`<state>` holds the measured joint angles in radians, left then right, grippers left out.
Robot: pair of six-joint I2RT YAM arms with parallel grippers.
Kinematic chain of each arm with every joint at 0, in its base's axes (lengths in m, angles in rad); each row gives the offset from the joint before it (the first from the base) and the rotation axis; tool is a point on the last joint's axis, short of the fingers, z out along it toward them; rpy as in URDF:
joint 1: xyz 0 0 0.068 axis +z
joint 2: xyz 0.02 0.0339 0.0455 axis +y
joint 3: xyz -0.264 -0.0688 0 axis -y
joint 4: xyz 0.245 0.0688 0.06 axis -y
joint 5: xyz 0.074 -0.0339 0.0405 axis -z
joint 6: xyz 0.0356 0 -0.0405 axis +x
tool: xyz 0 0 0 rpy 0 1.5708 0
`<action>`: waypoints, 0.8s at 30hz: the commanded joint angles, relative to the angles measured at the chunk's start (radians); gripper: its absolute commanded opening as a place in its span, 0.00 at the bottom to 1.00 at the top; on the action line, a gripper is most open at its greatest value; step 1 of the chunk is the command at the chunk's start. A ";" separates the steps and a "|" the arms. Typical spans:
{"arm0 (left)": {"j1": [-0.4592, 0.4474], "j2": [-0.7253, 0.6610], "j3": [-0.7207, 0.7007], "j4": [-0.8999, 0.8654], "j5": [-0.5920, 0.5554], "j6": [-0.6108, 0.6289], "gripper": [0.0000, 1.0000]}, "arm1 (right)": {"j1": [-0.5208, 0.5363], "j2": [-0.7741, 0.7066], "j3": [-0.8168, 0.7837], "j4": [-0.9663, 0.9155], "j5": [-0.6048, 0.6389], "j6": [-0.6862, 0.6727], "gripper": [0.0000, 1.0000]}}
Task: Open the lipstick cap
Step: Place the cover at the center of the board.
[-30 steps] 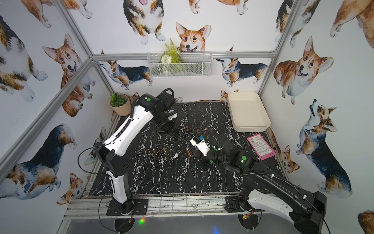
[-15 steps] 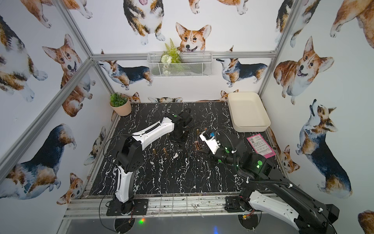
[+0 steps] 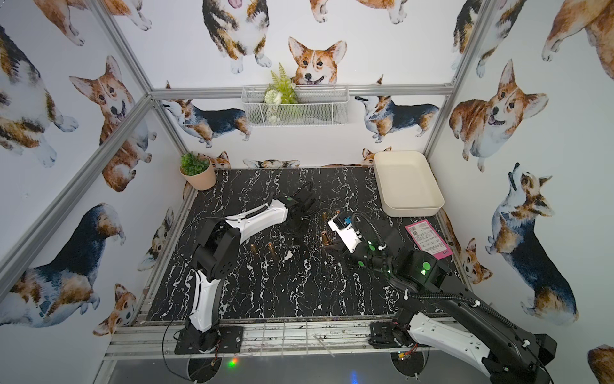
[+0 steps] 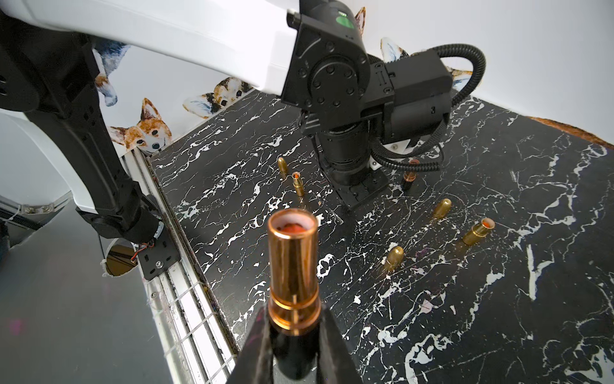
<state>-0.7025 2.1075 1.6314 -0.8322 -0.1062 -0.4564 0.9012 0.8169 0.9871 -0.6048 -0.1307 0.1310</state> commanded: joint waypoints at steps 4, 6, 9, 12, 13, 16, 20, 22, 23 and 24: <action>0.004 -0.014 -0.057 -0.038 0.003 -0.031 0.08 | 0.001 0.000 -0.006 0.013 0.009 0.002 0.06; 0.004 -0.014 -0.063 -0.038 0.006 -0.037 0.08 | 0.001 0.004 -0.009 0.019 0.008 0.002 0.06; 0.003 -0.028 -0.086 -0.024 0.008 -0.049 0.06 | 0.001 0.005 -0.010 0.018 0.009 0.001 0.06; 0.004 -0.057 -0.120 0.002 -0.002 -0.066 0.05 | 0.001 0.004 -0.012 0.019 0.011 -0.001 0.06; 0.002 -0.072 -0.138 0.020 -0.006 -0.074 0.04 | 0.001 0.005 -0.012 0.019 0.011 -0.001 0.06; 0.002 -0.115 -0.198 0.081 -0.021 -0.093 0.01 | 0.001 0.007 -0.015 0.023 0.012 -0.002 0.06; 0.000 -0.170 -0.284 0.176 -0.048 -0.097 0.00 | 0.001 0.012 -0.012 0.020 0.012 -0.002 0.07; -0.003 -0.187 -0.320 0.218 -0.044 -0.092 0.00 | 0.001 0.011 -0.013 0.021 0.014 -0.001 0.07; -0.003 -0.190 -0.328 0.226 -0.045 -0.091 0.00 | 0.000 0.013 -0.012 0.020 0.014 -0.001 0.07; -0.004 -0.190 -0.334 0.228 -0.049 -0.091 0.00 | 0.000 0.014 -0.013 0.019 0.015 -0.001 0.07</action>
<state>-0.7040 1.9137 1.3209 -0.6086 -0.1467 -0.5331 0.9012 0.8288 0.9741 -0.6029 -0.1276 0.1307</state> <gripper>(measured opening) 0.186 0.205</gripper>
